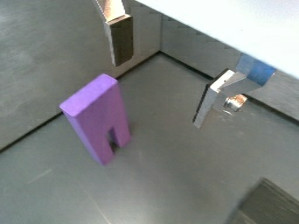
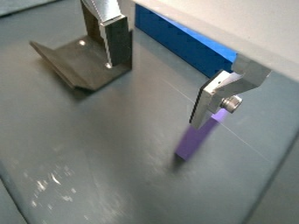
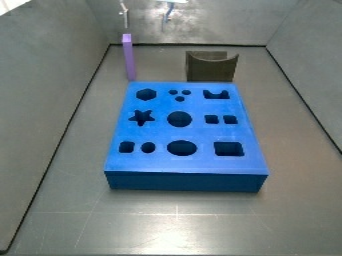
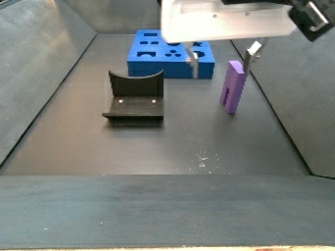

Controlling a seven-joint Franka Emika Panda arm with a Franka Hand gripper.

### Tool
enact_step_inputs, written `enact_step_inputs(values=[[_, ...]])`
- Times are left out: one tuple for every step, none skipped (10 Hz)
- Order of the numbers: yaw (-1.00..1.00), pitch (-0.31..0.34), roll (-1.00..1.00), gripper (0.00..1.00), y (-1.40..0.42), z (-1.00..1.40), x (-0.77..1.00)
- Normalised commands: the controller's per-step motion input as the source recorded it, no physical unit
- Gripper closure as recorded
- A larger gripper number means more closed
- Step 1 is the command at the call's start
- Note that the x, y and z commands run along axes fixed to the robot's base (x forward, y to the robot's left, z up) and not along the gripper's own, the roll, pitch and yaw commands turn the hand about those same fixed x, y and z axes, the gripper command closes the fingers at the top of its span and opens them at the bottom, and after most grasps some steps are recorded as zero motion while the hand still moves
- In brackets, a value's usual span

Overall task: Pick up the double-square object. Move up. Rotate the double-square object. Move to above the board. Insert the double-square object.
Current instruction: Pick up the double-square object.

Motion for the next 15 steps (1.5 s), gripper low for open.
enact_step_inputs(values=[[0.06,0.0,0.0,0.0,-0.03,-0.11,-0.44],[0.07,0.0,0.0,0.0,-0.03,-0.11,-0.44],[0.09,-0.003,0.0,0.0,-0.04,-0.12,-0.43],[0.12,-0.037,0.0,0.0,-0.07,-0.16,-0.42],[0.15,-0.077,0.0,0.0,-0.1,-0.2,-0.4],[0.18,-0.123,0.0,0.0,-0.14,-0.21,-0.33],[0.21,-0.28,-0.01,0.0,-0.21,-0.24,-0.25],[0.2,-0.331,-0.04,0.0,-0.23,-0.23,-0.19],[0.17,-0.291,-0.05,0.0,-0.23,-0.25,-0.16],[0.17,-0.297,-0.04,0.0,-0.23,-0.27,-0.18],[0.17,-0.286,-0.04,0.0,-0.23,-0.28,-0.17],[0.19,-0.246,-0.04,0.0,-0.25,-0.28,-0.13],[0.19,-0.246,-0.03,0.0,-0.26,-0.28,-0.13],[0.17,-0.146,0.0,0.0,-0.2,-0.25,-0.2],[0.0,0.006,0.0,0.0,0.01,0.0,0.03]])
